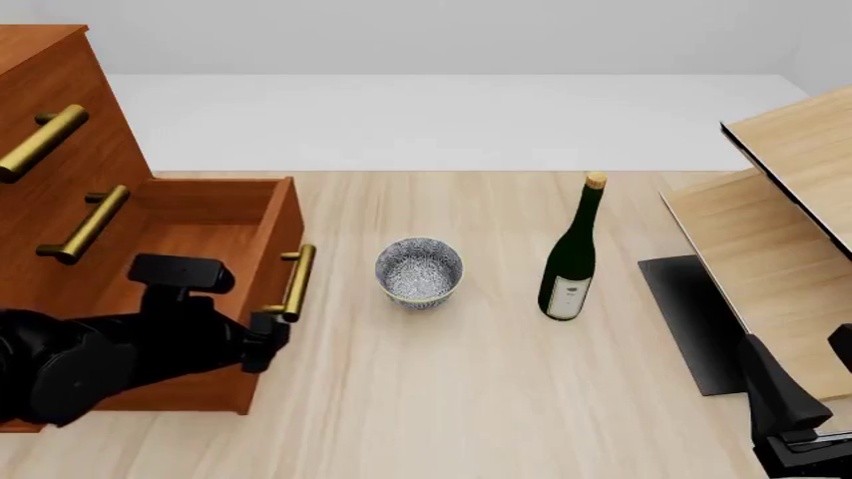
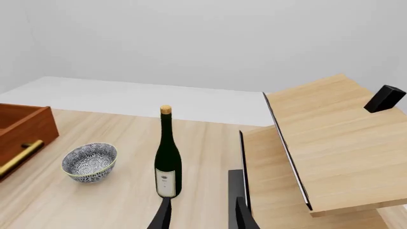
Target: Put the wine bottle in the bottom drawer of the cabinet.
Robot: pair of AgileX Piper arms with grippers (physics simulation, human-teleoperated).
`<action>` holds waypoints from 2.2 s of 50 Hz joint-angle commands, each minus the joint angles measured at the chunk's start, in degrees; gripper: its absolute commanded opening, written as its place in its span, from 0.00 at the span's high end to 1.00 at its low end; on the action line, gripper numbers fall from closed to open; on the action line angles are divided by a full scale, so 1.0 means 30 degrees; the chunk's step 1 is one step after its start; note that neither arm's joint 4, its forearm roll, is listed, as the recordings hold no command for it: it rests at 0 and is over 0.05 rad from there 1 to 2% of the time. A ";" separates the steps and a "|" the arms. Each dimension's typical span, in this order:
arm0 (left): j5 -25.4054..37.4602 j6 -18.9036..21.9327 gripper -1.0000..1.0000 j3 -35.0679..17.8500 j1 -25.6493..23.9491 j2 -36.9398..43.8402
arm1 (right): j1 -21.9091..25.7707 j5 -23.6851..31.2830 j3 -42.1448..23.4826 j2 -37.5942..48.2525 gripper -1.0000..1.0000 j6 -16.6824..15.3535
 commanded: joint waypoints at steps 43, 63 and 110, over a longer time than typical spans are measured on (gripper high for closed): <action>0.1905 0.0906 0.00 -0.1791 -0.1896 -0.1405 | 0.0025 0.0023 -0.0010 -0.0016 0.00 0.0083; 0.5027 0.1669 0.00 -0.4440 -0.1835 -0.3767 | 0.0090 -0.0047 -0.0003 0.0081 0.00 0.0032; 0.4108 0.3159 0.00 -1.1517 -0.4458 -0.2438 | 0.0370 -0.0047 -0.0184 -0.0055 0.00 -0.0237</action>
